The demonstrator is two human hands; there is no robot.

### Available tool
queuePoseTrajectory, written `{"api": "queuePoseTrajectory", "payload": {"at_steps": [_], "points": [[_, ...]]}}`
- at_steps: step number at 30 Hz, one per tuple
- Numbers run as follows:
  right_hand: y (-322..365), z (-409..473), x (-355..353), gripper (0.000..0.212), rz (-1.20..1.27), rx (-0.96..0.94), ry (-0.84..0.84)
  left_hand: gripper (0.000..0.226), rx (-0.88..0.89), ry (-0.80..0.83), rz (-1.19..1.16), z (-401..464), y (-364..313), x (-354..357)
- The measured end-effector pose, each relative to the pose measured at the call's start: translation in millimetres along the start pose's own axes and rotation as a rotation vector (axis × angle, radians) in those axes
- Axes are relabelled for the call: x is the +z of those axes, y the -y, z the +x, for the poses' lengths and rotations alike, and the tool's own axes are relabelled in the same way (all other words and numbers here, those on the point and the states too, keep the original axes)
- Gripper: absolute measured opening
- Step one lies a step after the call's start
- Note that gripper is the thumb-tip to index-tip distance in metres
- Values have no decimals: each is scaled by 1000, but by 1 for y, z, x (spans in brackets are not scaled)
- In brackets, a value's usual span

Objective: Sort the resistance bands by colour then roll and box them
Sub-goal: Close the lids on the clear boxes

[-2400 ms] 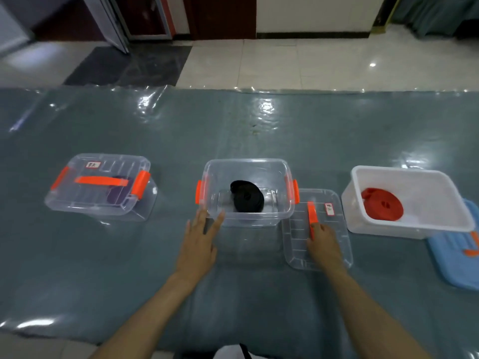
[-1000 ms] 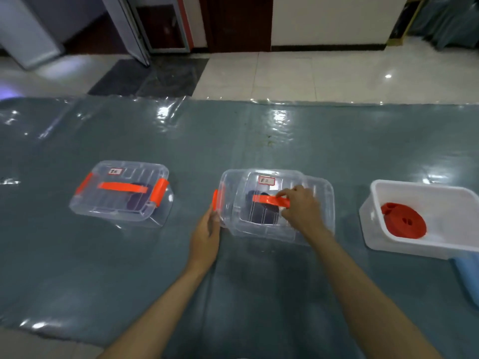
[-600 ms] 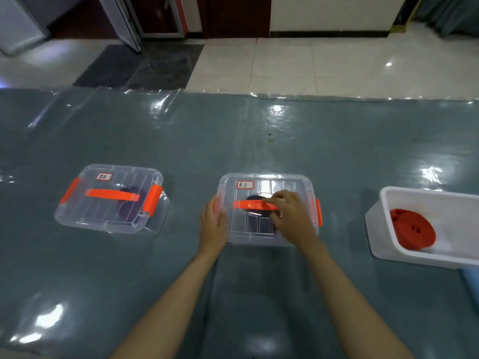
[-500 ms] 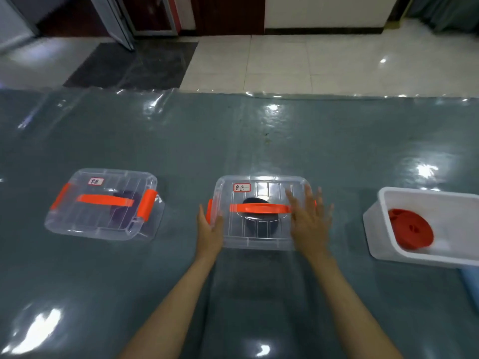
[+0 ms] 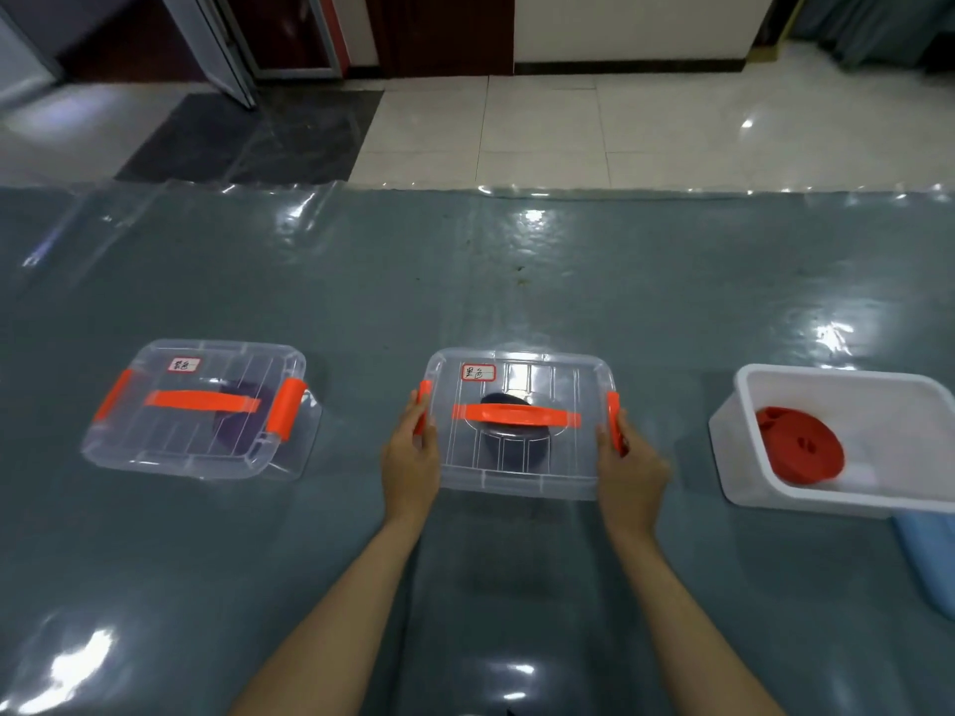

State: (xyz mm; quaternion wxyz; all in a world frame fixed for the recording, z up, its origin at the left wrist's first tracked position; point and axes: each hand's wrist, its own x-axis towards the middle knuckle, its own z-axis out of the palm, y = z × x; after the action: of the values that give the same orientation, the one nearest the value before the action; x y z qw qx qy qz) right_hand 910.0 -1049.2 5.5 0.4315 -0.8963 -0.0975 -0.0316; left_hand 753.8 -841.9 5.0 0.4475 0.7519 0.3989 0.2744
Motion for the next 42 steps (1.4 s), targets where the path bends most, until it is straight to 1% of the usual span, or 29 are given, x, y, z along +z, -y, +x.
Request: {"api": "queuePoseTrajectory", "payload": {"at_steps": [2,4,6,8,9,11,12,14,15,17,19,22,26,31,35,37,40,42], "points": [[4,-1,-3,22,-36,-10,12,46,11,-2,61,-1,-4,-1],[7,0,-9,23,-69,-6,66,46,-9,13,136,-1,-11,-5],[7,1,-18,25,-77,-22,150,50,-21,93,231,-2,-19,-11],[1,4,-29,25,-68,-48,266,57,12,222,353,-8,-25,-19],[-3,3,-36,25,-82,-64,327,57,42,267,448,-15,-27,-25],[-9,-4,-51,29,-118,-112,406,41,147,283,646,-41,-29,-39],[-13,-12,-59,31,-108,-121,425,32,215,275,698,-58,-29,-45],[-19,-34,-76,30,-95,-105,434,23,306,255,726,-92,-29,-56],[-22,-46,-83,26,-115,-99,428,26,324,251,724,-107,-30,-59],[-32,-71,-95,20,-198,-114,415,43,355,248,721,-132,-29,-61],[-43,-94,-108,18,-306,-118,424,52,364,301,734,-151,-29,-58],[-57,-121,-132,21,-445,-73,446,47,365,427,736,-170,-30,-48],[-77,-135,-159,16,-558,-18,409,44,427,530,804,-191,-40,-25],[-109,-122,-194,19,-590,27,365,49,481,612,923,-201,-66,18],[-144,-92,-222,20,-568,68,354,48,491,615,952,-203,-91,66],[-166,-71,-238,20,-574,71,364,54,508,624,945,-205,-106,95],[-206,-35,-264,20,-555,81,373,60,519,595,830,-212,-133,143],[-232,-8,-281,20,-515,98,377,70,500,597,875,-213,-148,175]]}}
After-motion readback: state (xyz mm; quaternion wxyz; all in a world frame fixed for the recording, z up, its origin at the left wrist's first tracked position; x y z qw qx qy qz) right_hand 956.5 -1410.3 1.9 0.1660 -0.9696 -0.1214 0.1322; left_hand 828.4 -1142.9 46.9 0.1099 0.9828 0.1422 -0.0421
